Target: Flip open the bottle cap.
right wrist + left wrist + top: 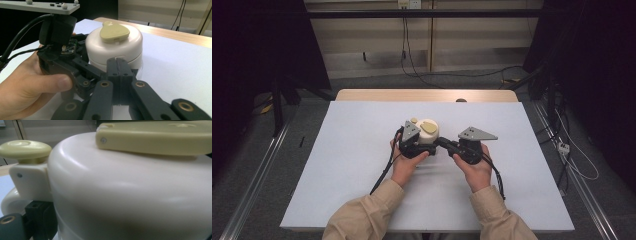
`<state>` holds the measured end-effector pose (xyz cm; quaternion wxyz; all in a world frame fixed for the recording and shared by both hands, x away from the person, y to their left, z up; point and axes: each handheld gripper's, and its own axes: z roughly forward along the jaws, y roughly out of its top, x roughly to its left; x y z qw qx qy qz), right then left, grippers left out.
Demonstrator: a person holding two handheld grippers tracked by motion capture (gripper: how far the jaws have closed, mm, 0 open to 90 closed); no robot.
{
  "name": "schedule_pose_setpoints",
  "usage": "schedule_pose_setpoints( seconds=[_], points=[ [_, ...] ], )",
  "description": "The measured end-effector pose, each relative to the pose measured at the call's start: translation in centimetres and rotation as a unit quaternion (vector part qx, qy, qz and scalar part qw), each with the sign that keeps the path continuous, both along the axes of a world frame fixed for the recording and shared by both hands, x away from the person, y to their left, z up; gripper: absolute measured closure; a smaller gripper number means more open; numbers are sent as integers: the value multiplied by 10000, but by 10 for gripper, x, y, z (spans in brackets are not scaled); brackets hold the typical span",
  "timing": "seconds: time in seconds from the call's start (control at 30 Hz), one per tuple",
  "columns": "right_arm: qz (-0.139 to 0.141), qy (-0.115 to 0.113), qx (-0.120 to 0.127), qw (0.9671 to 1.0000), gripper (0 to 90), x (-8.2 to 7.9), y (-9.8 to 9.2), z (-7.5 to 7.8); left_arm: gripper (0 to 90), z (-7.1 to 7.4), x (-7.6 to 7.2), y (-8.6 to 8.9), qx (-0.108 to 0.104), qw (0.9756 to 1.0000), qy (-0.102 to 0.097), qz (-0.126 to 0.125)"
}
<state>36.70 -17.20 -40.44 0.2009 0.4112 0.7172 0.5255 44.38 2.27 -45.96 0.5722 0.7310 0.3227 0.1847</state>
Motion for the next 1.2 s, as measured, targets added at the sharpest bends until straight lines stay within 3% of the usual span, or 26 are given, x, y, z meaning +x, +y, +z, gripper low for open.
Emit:
schedule_pose_setpoints(
  seconds=[0.27, 0.47, 0.67, 1.2],
  points=[
    [-14, -31, -8, 10000, 900, 5, -1, 2, 58, 0, 0, 0, -2, 10000, 2, 2],
    [29, 35, 249, 9997, 900, 9, 0, 3, 59, 0, 0, 0, 14, 10000, 2, 0],
    [20, 11, -39, 10000, 900, 11, 3, 5, 59, 0, 0, 0, -1, 10000, 0, 8],
    [32, 30, -138, 9999, 900, 16, 8, 7, 59, 0, 0, 0, 12, 10000, -14, 12]
  ],
)
